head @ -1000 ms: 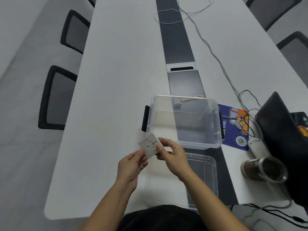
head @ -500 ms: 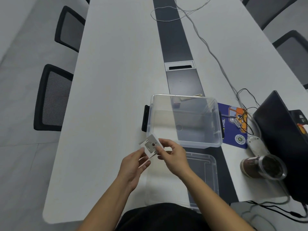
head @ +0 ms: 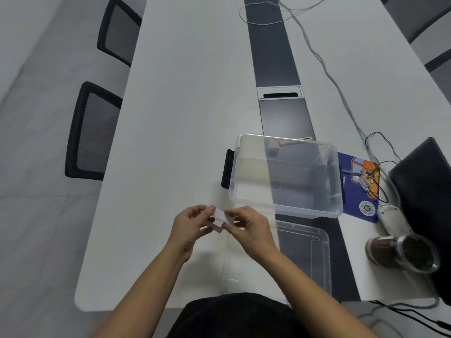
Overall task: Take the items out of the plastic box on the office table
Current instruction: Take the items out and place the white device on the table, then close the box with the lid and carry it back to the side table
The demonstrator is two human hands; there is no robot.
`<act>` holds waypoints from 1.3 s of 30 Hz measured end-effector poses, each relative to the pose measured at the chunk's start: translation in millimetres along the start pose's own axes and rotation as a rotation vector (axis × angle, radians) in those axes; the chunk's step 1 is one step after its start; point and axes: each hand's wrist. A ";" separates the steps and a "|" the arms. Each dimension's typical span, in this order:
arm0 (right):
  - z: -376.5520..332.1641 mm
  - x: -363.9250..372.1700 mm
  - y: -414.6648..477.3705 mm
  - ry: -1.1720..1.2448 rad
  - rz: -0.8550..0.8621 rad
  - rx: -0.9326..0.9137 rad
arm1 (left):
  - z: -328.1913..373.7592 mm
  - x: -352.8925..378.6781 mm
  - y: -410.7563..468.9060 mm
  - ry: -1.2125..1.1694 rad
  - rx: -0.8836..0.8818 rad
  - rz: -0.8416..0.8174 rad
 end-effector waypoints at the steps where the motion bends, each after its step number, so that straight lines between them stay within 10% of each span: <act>1: 0.2 2.9 -0.2 0.058 -0.013 0.084 | -2.5 -5.3 3.3 -0.015 -0.005 0.001; 13: 10.6 69.9 9.2 0.198 -0.303 0.629 | -48.6 -64.5 43.9 0.092 -0.056 0.067; 29: 7.4 122.0 15.9 -0.083 -0.410 0.418 | -59.6 -95.5 68.2 0.316 -0.018 0.133; 34: 6.0 97.7 13.6 -0.169 -0.352 0.374 | -54.9 -86.1 56.0 0.699 0.313 0.353; 39: 36.4 40.6 -0.6 -0.240 -0.152 0.388 | -48.6 -48.1 30.2 0.573 0.496 0.285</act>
Point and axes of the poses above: each hand's wrist, its own y-axis towards the middle knuckle, its own x-axis out of the palm, z = x × y, and after that the axes turned 13 degrees about z, right-handed
